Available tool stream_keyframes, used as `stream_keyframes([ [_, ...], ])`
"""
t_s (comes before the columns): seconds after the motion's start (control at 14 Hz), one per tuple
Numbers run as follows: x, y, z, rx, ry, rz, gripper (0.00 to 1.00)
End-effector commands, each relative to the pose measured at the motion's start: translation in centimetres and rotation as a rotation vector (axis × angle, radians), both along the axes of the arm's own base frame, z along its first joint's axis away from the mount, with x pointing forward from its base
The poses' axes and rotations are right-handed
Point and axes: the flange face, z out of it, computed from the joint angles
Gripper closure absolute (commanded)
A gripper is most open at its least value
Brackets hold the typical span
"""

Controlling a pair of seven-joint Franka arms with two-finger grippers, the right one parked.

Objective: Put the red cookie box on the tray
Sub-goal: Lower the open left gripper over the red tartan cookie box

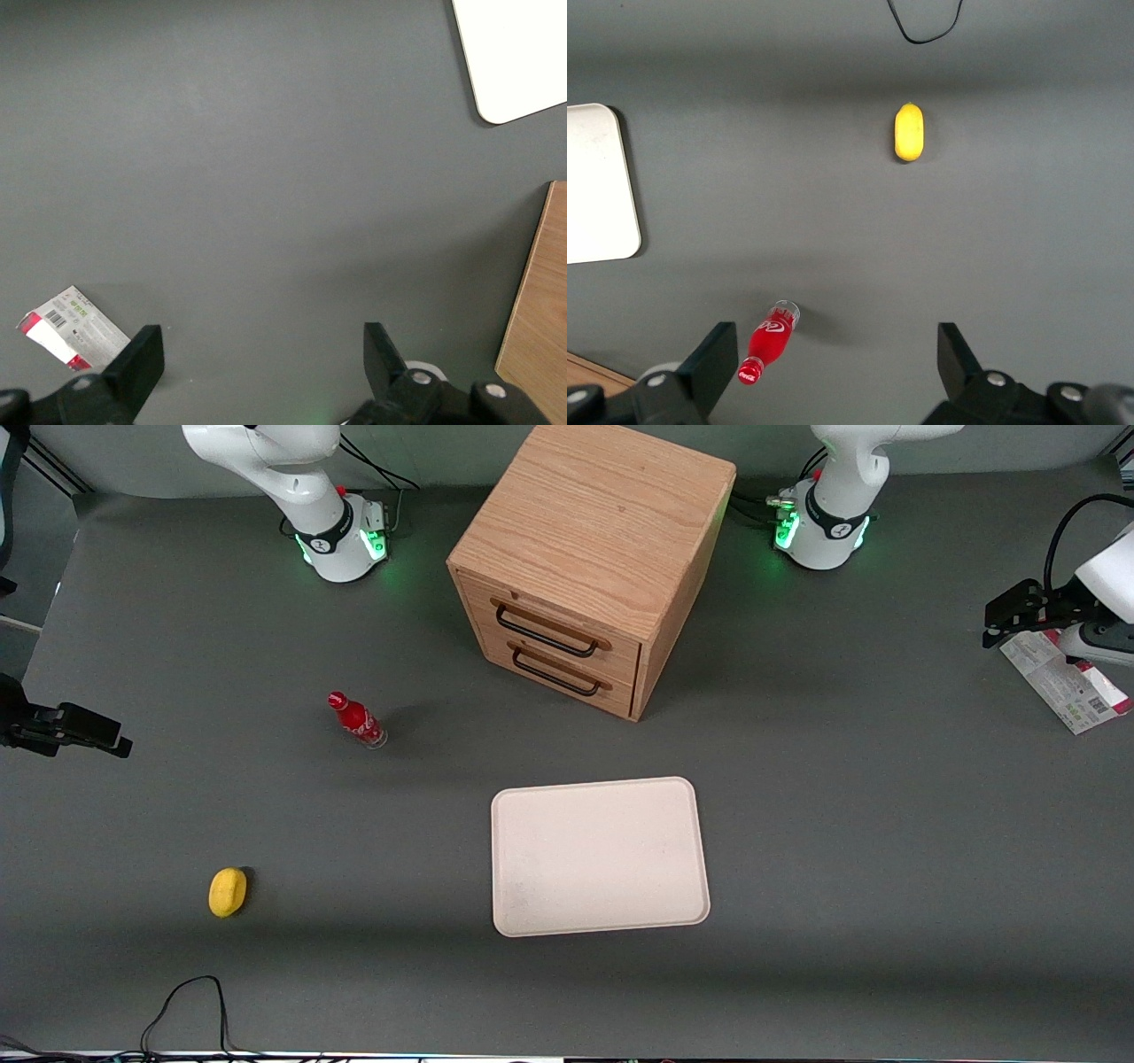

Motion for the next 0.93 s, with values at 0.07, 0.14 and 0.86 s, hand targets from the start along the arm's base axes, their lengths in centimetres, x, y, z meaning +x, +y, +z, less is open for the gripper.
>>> stream_keyframes([
  [0.07,0.2,0.0,1.0,-0.008,0.004,0.001,0.00],
  [0.14,0.2,0.0,1.2,-0.005,0.001,-0.007,0.00],
  [0.86,3.2,16.4,-5.9,0.124,-0.045,0.236,0.01],
])
